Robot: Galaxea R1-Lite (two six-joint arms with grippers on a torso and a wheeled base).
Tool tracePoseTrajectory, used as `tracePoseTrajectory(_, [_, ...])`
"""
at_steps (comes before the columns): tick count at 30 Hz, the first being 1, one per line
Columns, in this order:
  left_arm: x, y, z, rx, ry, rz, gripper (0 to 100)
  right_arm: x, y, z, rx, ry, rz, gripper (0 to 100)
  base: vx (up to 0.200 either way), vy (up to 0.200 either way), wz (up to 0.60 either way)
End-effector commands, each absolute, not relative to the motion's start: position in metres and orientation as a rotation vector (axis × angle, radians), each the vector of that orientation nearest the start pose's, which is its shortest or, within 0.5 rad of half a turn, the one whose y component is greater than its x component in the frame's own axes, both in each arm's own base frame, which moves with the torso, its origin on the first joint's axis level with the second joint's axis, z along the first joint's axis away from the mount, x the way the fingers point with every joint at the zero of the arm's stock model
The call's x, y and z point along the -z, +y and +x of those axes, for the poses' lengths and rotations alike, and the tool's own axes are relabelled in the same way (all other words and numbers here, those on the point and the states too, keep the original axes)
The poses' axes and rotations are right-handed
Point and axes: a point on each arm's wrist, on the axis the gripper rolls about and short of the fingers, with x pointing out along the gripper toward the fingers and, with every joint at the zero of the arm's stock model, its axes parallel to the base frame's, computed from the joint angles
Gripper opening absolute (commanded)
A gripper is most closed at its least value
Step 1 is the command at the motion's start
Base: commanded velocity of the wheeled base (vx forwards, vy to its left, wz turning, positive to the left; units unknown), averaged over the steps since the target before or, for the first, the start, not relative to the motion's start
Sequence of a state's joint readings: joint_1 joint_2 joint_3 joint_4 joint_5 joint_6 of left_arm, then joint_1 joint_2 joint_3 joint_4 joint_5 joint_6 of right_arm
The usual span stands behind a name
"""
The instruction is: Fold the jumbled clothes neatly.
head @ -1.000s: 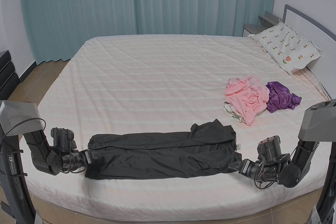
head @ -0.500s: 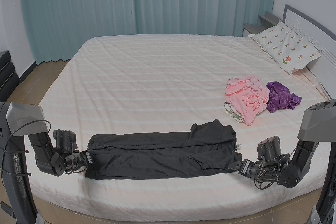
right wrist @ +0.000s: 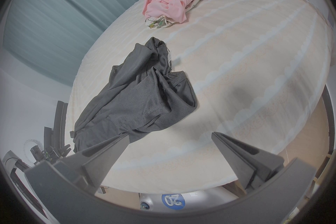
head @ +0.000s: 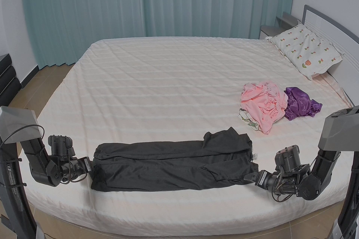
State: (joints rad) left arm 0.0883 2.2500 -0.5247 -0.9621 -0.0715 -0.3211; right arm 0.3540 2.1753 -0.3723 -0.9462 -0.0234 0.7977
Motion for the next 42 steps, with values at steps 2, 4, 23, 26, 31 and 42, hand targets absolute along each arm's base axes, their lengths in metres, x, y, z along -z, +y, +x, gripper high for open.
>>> tracePoseTrajectory(2, [0.018, 0.023, 0.314, -0.081, 0.737, -0.383, 100, 0.019, 0.094, 0.254, 0.043, 0.914, 0.581, 100, 0.000, 0.000, 0.00])
tracePoseTrajectory(4, [0.017, 0.023, 0.318, -0.053, 0.730, -0.391, 100, 0.018, 0.094, 0.255, 0.042, 0.912, 0.581, 100, 0.000, 0.000, 0.00])
tracePoseTrajectory(23, [0.048, 0.008, 0.343, -0.007, 0.762, -0.369, 0, 0.019, 0.093, 0.256, 0.038, 0.896, 0.588, 100, 0.000, 0.000, 0.00])
tracePoseTrajectory(26, [0.047, 0.009, 0.342, -0.011, 0.761, -0.371, 0, 0.020, 0.094, 0.257, 0.038, 0.894, 0.586, 100, 0.000, 0.000, 0.00])
tracePoseTrajectory(31, [0.037, 0.010, 0.336, -0.014, 0.750, -0.370, 0, 0.019, 0.093, 0.258, 0.038, 0.887, 0.590, 100, 0.000, 0.000, 0.00])
tracePoseTrajectory(42, [-0.013, 0.007, 0.312, -0.006, 0.664, -0.359, 0, 0.010, 0.089, 0.274, -0.059, 0.814, 0.597, 100, 0.000, 0.000, 0.00])
